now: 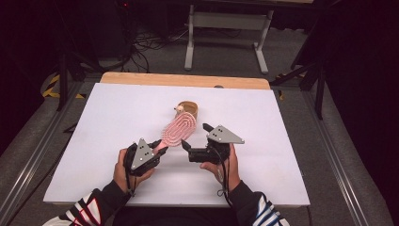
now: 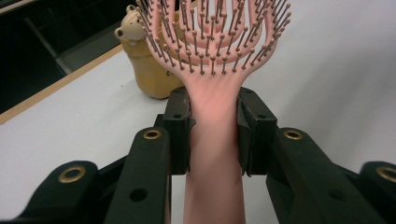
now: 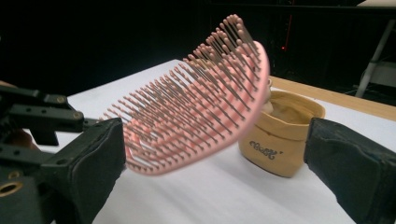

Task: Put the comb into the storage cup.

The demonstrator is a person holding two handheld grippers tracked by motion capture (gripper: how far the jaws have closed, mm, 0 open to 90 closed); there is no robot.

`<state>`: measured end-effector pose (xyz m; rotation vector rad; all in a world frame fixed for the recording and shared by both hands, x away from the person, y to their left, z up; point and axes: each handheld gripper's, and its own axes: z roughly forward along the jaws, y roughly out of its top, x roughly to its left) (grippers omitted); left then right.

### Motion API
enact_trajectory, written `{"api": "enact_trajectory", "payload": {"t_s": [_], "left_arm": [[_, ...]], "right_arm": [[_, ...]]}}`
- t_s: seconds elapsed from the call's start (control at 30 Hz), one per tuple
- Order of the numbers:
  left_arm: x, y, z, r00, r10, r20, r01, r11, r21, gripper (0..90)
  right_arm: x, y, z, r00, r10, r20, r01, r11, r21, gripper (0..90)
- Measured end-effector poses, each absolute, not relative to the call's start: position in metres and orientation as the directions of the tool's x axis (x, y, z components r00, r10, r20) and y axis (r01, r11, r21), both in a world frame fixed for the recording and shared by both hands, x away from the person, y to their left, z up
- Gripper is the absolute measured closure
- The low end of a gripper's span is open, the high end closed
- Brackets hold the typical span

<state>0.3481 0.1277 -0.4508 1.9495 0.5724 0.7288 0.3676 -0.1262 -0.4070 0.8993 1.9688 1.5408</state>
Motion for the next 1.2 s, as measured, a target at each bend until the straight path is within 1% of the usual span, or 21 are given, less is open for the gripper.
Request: {"api": "enact_trajectory", "payload": {"t_s": [0.33, 0.53, 0.57, 0.6, 0.67, 0.73, 0.8, 0.83, 1.0, 1.2], "left_arm": [[0.345, 0.116, -0.450, 0.723, 0.639, 0.261, 0.063, -0.437, 0.897, 69.7], [0.343, 0.109, -0.450, 0.731, 0.628, 0.267, 0.045, -0.435, 0.899, 69.6], [0.343, 0.107, -0.450, 0.733, 0.626, 0.266, 0.044, -0.435, 0.899, 69.7], [0.343, 0.106, -0.450, 0.736, 0.622, 0.267, 0.041, -0.435, 0.899, 69.7], [0.343, 0.103, -0.451, 0.740, 0.617, 0.268, 0.041, -0.438, 0.898, 69.6], [0.343, 0.101, -0.452, 0.743, 0.609, 0.278, 0.032, -0.447, 0.894, 69.6], [0.344, 0.100, -0.453, 0.745, 0.609, 0.273, 0.035, -0.444, 0.895, 69.6], [0.345, 0.100, -0.453, 0.746, 0.609, 0.269, 0.039, -0.443, 0.896, 69.7], [0.347, 0.102, -0.454, 0.744, 0.617, 0.257, 0.051, -0.436, 0.899, 69.8], [0.350, 0.099, -0.455, 0.744, 0.615, 0.261, 0.050, -0.441, 0.896, 69.6]], "right_arm": [[0.372, -0.122, -0.410, -0.677, 0.734, 0.059, 0.228, 0.132, 0.965, 6.7], [0.375, -0.125, -0.410, -0.661, 0.745, 0.087, 0.248, 0.109, 0.963, 7.3], [0.377, -0.125, -0.411, -0.665, 0.740, 0.102, 0.256, 0.098, 0.962, 9.4], [0.377, -0.125, -0.411, -0.665, 0.740, 0.102, 0.256, 0.098, 0.962, 9.4], [0.377, -0.124, -0.411, -0.661, 0.742, 0.111, 0.256, 0.084, 0.963, 12.8], [0.377, -0.124, -0.411, -0.672, 0.729, 0.131, 0.257, 0.063, 0.964, 20.3], [0.376, -0.123, -0.412, -0.671, 0.729, 0.136, 0.254, 0.053, 0.966, 23.2], [0.375, -0.124, -0.412, -0.671, 0.728, 0.139, 0.244, 0.040, 0.969, 29.4], [0.371, -0.129, -0.409, -0.699, 0.690, 0.187, 0.232, -0.028, 0.972, 49.6], [0.366, -0.125, -0.406, -0.727, 0.660, 0.192, 0.221, -0.040, 0.974, 58.2]]}}
